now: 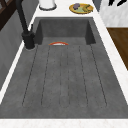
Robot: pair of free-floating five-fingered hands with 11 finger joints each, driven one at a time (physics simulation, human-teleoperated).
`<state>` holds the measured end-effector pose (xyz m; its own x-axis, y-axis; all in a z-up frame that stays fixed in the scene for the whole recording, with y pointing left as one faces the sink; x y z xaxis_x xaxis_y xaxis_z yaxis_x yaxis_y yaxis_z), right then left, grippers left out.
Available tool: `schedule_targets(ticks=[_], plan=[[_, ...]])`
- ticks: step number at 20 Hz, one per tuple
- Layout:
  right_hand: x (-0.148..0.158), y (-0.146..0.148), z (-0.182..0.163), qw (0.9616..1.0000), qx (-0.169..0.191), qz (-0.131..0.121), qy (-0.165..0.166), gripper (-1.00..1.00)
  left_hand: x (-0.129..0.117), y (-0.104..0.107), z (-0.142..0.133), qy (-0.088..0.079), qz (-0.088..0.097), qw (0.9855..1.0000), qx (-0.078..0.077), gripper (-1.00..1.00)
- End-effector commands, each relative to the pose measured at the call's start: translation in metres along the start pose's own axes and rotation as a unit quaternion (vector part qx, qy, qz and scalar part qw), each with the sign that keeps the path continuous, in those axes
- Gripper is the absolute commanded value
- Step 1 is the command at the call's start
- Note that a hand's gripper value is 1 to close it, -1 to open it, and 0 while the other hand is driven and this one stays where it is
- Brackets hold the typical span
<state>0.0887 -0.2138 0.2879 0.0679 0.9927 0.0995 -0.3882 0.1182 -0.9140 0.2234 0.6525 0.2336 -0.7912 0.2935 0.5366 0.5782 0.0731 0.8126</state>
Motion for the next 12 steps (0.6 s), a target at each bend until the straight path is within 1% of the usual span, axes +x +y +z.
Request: schedule_targets(ticks=[1,3,5,6,7,8,9,10,12], plan=[[0.0,0.0,0.0,1.0,0.0,0.0,0.0,0.0,0.007,0.002,0.001,0.046,0.01,0.9989,-0.001,-1.0],[0.0,0.0,0.0,1.0,0.0,0.0,0.0,0.0,0.009,0.003,-0.001,0.056,0.004,0.9984,-0.002,-1.0],[0.0,0.0,0.0,1.0,0.0,0.0,0.0,0.0,0.01,0.003,-0.001,0.068,-0.004,0.9977,0.007,-1.0],[0.0,0.0,0.0,1.0,0.0,0.0,0.0,0.0,0.011,0.002,-0.001,0.072,-0.004,0.9974,0.007,-1.0],[0.0,0.0,0.0,1.0,0.0,0.0,0.0,0.0,0.014,0.001,-0.006,0.066,-0.002,0.9978,0.004,-1.0],[0.0,0.0,0.0,1.0,0.0,0.0,0.0,0.0,0.011,0.001,-0.017,0.053,0.0,0.9986,-0.01,-1.0],[0.0,0.0,0.0,1.0,0.0,0.0,0.0,0.0,0.008,-0.001,-0.026,0.048,-0.002,0.9985,-0.026,-1.0],[0.0,0.0,0.0,1.0,0.0,0.0,0.0,0.0,0.008,-0.002,-0.029,0.054,0.001,0.9981,-0.027,-1.0],[0.0,0.0,0.0,1.0,0.0,0.0,0.0,0.0,0.005,-0.001,-0.04,0.059,0.003,0.9977,-0.033,-1.0]])
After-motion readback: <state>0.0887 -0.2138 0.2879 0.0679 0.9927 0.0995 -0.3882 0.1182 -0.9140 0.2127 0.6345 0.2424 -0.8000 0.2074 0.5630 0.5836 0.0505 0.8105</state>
